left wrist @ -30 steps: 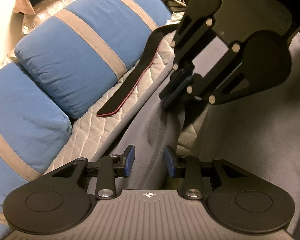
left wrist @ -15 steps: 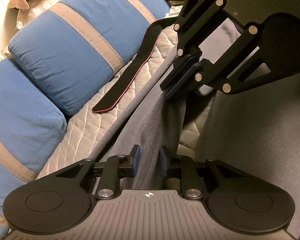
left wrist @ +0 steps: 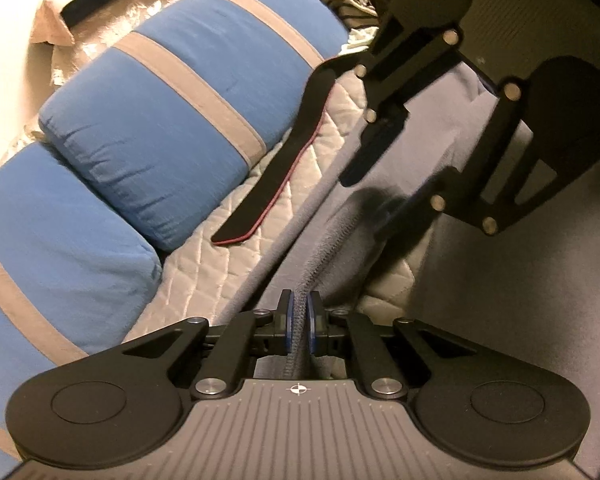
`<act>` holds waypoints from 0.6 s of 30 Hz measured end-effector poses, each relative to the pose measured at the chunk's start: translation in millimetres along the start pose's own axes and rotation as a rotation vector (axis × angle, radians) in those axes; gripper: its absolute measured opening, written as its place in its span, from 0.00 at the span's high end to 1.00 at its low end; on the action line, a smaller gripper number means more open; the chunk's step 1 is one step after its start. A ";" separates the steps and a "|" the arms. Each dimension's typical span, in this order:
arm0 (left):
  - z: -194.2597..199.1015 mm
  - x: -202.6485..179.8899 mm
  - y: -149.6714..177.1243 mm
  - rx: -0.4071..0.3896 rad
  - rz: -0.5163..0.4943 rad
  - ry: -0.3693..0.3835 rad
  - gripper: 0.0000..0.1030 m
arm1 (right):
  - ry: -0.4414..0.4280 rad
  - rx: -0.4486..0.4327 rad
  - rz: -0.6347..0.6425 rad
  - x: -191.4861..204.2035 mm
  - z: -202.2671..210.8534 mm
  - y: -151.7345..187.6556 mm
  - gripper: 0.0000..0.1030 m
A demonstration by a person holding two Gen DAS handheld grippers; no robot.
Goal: Fold clothes
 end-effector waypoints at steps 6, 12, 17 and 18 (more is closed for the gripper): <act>0.8 5.0 -3.0 -0.015 0.011 -0.022 0.93 | 0.003 -0.007 0.021 -0.5 10.7 -1.5 0.48; 7.0 8.0 -4.5 -0.030 0.039 -0.027 0.93 | 0.011 0.022 0.026 -1.9 7.9 2.1 0.51; 9.8 11.8 -5.8 -0.040 0.068 -0.017 0.93 | 0.036 0.057 0.072 4.3 -0.8 6.2 0.55; 10.1 11.9 -5.8 -0.042 0.068 -0.016 0.93 | 0.043 0.064 0.083 5.6 -2.9 6.8 0.56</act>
Point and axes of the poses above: each gripper's, at about its wrist camera, not at the fingertips, and z roughly against the way its jaws point, x to its left, y to its underside, the point moved 4 cm from there along -z, roughly the way its jaws point, and after that the axes turned 11 degrees about z, right-handed, at the moved point
